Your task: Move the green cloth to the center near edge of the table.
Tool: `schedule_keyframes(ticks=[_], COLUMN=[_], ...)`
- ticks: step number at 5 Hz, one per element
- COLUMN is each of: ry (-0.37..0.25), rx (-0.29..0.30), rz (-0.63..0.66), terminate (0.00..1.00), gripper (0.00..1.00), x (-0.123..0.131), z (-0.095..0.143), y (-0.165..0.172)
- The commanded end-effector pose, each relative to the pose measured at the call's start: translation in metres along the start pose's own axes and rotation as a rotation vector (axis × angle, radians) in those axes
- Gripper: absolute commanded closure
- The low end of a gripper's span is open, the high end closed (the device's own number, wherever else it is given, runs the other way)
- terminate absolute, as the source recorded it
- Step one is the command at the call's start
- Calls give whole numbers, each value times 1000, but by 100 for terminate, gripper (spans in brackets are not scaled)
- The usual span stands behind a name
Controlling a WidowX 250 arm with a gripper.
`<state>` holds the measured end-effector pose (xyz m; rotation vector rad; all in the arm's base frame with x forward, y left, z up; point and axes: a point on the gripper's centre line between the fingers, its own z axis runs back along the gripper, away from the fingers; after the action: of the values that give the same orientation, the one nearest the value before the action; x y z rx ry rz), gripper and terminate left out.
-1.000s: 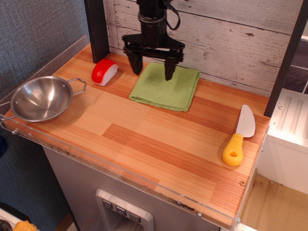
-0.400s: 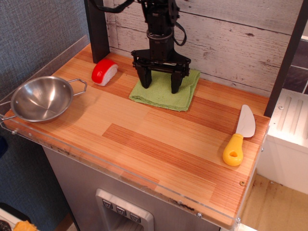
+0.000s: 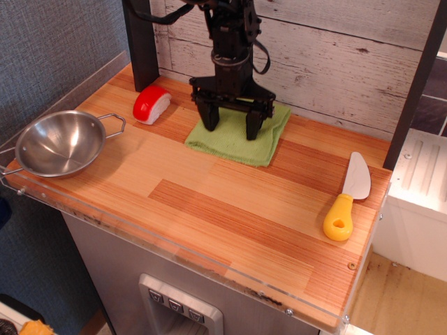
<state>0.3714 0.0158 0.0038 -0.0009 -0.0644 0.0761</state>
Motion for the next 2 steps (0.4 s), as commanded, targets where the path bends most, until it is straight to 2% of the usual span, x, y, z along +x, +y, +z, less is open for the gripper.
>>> schedule_keyframes(ticks=[1, 2], ry=[35, 39], rx=[-65, -89], rz=[-42, -69], terminate=[0, 0], gripper=[0, 0], x=[-56, -75], z=[22, 29], y=[2, 5])
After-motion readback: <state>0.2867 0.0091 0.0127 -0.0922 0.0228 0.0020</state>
